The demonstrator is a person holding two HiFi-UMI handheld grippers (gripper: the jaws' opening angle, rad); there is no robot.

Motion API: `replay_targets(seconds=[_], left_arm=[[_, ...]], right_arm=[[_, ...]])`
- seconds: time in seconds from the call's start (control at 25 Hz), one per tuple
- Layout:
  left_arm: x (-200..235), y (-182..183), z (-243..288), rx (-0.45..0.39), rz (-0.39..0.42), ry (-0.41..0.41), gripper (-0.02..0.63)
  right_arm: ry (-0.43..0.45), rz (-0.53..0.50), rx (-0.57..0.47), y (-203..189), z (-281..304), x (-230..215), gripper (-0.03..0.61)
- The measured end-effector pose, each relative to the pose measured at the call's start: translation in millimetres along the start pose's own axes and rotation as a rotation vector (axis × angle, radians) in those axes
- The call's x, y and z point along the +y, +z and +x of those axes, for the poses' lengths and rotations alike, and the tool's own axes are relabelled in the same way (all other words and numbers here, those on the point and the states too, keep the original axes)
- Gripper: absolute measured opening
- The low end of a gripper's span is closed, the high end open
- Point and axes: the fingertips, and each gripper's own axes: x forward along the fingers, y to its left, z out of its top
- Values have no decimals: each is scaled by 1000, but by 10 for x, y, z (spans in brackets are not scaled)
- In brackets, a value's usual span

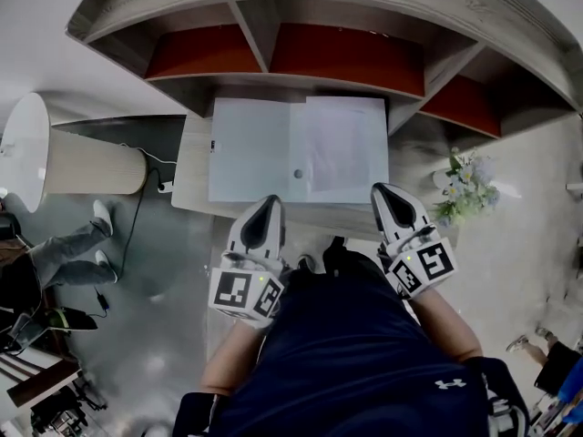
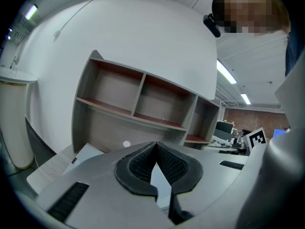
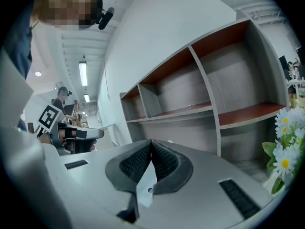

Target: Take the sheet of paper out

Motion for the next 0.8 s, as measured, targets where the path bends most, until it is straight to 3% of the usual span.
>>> replay_targets(seconds=[0.44, 0.8], left_arm=[[229, -233, 635, 71, 49, 23, 15], [467, -476, 1167, 135, 68, -69, 15]], right_arm=[[-6, 3, 47, -88, 337, -392, 14], [-132, 22, 77, -304, 494, -507, 14]])
